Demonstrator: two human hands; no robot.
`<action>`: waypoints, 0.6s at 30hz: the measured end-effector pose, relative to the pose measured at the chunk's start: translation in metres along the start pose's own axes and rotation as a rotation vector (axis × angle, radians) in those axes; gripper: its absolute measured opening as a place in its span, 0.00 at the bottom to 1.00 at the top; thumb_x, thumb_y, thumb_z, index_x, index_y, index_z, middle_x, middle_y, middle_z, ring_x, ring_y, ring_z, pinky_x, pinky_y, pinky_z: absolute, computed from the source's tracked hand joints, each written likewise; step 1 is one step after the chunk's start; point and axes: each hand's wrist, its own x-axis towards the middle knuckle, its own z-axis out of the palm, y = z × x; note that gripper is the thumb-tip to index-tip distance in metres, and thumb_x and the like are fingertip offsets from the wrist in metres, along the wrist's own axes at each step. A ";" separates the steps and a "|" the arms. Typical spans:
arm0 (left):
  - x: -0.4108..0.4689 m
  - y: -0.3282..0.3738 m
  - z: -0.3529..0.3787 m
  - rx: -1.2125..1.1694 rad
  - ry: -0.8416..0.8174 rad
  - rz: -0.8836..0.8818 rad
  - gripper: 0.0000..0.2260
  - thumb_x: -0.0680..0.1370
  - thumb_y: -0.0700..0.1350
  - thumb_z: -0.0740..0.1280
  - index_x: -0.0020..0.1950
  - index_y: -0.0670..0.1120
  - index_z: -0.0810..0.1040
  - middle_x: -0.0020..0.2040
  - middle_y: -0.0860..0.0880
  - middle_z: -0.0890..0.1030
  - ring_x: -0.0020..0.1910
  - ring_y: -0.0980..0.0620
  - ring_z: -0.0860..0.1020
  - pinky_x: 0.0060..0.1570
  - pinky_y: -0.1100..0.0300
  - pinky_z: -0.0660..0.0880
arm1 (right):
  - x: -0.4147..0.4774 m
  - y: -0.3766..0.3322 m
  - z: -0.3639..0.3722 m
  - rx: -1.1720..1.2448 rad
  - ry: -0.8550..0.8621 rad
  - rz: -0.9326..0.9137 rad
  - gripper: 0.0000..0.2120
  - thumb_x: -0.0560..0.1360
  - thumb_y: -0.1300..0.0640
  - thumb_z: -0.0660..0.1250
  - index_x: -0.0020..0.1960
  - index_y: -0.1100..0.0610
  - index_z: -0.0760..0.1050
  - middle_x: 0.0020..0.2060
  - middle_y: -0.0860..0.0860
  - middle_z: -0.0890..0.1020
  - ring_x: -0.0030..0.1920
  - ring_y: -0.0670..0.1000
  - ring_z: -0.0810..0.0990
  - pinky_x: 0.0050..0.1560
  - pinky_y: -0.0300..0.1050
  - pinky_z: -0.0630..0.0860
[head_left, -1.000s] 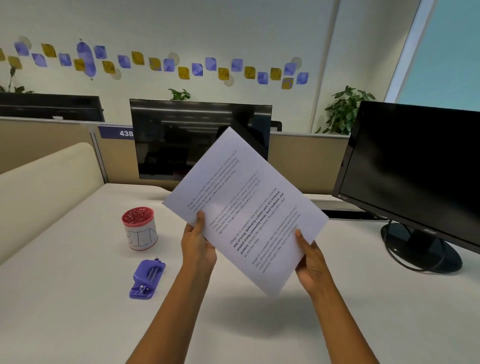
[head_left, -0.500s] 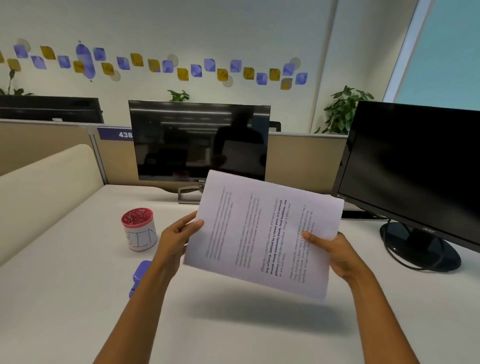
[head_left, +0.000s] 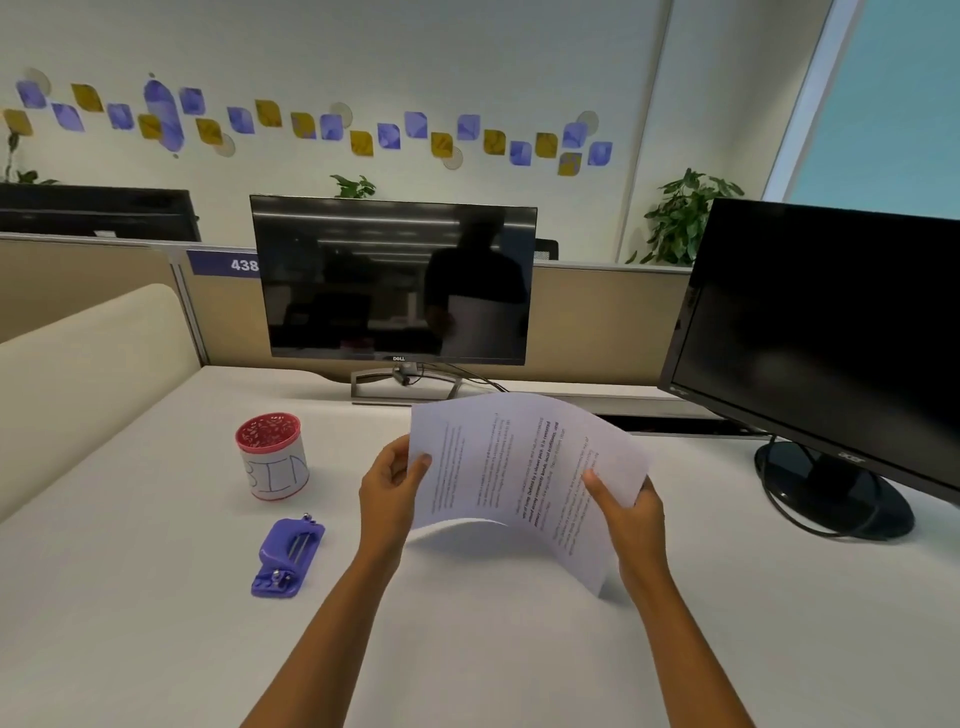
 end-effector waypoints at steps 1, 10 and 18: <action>0.000 -0.003 -0.001 0.020 0.001 0.000 0.07 0.77 0.46 0.64 0.55 0.51 0.75 0.49 0.52 0.80 0.44 0.49 0.81 0.33 0.69 0.77 | -0.001 0.003 -0.001 -0.009 -0.001 0.003 0.08 0.73 0.55 0.68 0.51 0.50 0.73 0.49 0.55 0.80 0.50 0.59 0.80 0.45 0.51 0.78; 0.002 0.013 -0.004 -0.009 0.068 0.107 0.05 0.77 0.47 0.63 0.45 0.57 0.75 0.43 0.54 0.81 0.39 0.50 0.81 0.36 0.65 0.79 | 0.012 -0.011 -0.006 -0.057 0.005 -0.110 0.11 0.74 0.53 0.67 0.55 0.48 0.71 0.47 0.50 0.80 0.46 0.51 0.80 0.40 0.42 0.79; 0.006 0.008 -0.011 0.004 0.069 0.093 0.04 0.77 0.45 0.65 0.43 0.54 0.76 0.42 0.51 0.82 0.38 0.46 0.82 0.36 0.61 0.79 | 0.016 -0.002 -0.014 -0.152 -0.024 -0.113 0.15 0.74 0.54 0.67 0.59 0.54 0.72 0.50 0.53 0.80 0.47 0.55 0.81 0.38 0.39 0.78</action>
